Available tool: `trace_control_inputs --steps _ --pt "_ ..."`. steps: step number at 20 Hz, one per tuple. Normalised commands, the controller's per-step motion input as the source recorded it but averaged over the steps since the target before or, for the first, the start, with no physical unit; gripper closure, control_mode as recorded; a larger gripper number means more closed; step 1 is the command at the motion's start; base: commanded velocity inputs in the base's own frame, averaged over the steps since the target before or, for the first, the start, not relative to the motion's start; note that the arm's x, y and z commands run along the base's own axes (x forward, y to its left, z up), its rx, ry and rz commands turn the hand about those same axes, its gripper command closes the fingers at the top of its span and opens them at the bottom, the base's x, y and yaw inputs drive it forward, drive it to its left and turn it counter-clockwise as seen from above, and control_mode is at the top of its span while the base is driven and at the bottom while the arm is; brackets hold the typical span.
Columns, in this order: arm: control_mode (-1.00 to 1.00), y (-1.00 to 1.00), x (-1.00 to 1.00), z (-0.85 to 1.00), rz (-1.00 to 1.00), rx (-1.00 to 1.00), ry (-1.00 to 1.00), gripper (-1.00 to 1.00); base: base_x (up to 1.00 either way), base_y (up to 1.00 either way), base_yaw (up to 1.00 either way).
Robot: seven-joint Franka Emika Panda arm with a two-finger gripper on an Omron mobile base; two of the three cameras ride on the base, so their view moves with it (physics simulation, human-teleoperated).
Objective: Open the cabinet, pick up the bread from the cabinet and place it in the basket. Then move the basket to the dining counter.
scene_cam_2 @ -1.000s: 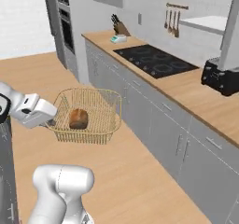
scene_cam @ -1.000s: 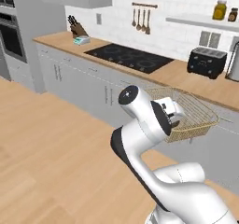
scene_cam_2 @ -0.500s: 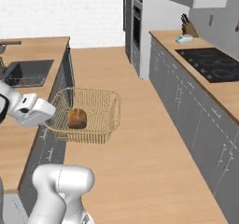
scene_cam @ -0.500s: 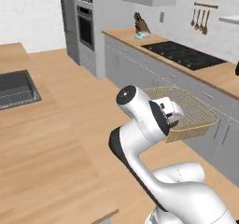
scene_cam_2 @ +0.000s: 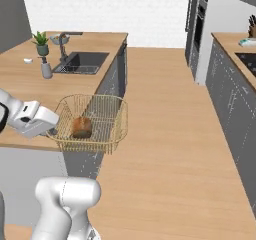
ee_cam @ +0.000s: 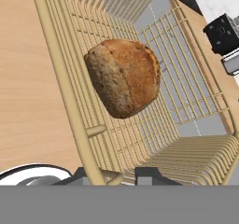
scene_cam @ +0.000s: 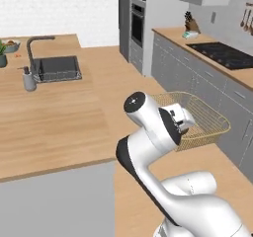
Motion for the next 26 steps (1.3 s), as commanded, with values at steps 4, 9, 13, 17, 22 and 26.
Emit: trace_control_inputs --steps 4,9,13,17,22,26 --pt "1.00 0.00 0.00 0.00 0.00 0.00 0.00 1.00 -0.24 0.10 0.10" --pt "1.00 0.00 0.00 0.00 0.00 0.00 0.00 1.00 0.00 0.79 -0.08" --pt "1.00 0.00 0.00 0.00 0.00 0.00 0.00 1.00 0.00 1.00 -0.23" --pt "1.00 0.00 0.00 0.00 0.00 0.00 0.00 1.00 0.00 1.00 -0.20" --pt "1.00 0.00 0.00 0.00 0.00 0.00 0.00 1.00 0.00 1.00 -0.06" --pt "1.00 0.00 0.00 0.00 0.00 0.00 0.00 1.00 0.18 0.83 0.00"
